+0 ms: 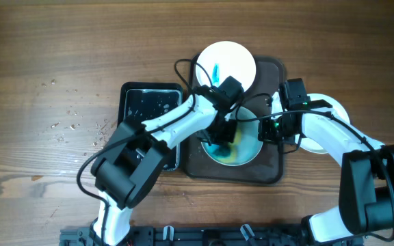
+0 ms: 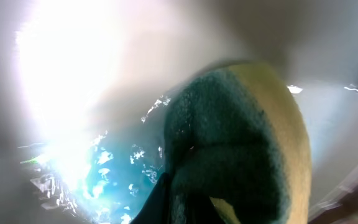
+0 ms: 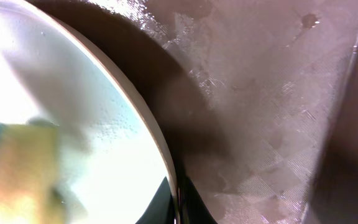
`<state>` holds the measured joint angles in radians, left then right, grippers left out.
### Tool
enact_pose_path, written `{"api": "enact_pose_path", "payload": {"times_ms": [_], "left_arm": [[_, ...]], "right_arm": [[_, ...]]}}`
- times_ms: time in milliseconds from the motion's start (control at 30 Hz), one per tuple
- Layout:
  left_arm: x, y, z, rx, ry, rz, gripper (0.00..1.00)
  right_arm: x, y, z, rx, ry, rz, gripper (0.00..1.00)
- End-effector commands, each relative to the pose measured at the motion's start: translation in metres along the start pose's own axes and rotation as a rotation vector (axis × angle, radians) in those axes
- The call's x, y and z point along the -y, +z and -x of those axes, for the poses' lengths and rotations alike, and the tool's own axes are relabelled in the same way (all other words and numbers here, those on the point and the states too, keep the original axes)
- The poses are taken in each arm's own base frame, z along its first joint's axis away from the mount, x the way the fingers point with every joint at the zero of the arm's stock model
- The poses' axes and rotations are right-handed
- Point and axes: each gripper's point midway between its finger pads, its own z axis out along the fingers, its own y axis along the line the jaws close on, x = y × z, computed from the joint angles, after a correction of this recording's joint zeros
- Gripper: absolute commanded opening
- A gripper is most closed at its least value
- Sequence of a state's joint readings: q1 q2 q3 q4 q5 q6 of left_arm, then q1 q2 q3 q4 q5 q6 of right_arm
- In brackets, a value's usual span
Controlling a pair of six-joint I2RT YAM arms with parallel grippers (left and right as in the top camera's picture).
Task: Clean dirty plates on tray and stack at the side
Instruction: 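Scrub the front plate with the sponge while the right gripper holds it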
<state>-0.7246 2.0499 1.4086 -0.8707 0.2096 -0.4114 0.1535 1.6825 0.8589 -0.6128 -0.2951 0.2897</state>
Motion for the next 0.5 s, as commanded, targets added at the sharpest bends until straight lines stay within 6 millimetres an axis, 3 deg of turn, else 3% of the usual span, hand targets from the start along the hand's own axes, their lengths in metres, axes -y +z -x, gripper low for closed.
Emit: {"api": "enact_pose_path", "payload": {"times_ms": [0, 133, 233, 267, 333, 467], "left_arm": [[-0.103, -0.001, 0.013, 0.083, -0.055, 0.439, 0.04], [-0.112, -0.013, 0.026, 0.155, -0.067, 0.477, 0.04], [-0.099, -0.008, 0.038, 0.192, -0.070, 0.403, 0.04], [-0.088, -0.005, 0.043, 0.205, -0.070, 0.343, 0.04], [-0.046, 0.003, 0.058, 0.231, -0.083, 0.104, 0.04], [0.003, 0.002, 0.060, 0.199, -0.087, -0.158, 0.04]], "right_arm": [[0.012, 0.004, 0.001, 0.001, 0.011, -0.057, 0.04], [0.012, 0.004, 0.001, 0.002, 0.011, -0.057, 0.04], [0.012, 0.004, 0.001, 0.003, 0.011, -0.056, 0.04], [0.012, 0.004, 0.001, 0.003, 0.011, -0.056, 0.04], [0.012, 0.004, 0.001, 0.001, 0.010, -0.057, 0.04], [0.012, 0.004, 0.001, 0.001, 0.010, -0.057, 0.04]]}}
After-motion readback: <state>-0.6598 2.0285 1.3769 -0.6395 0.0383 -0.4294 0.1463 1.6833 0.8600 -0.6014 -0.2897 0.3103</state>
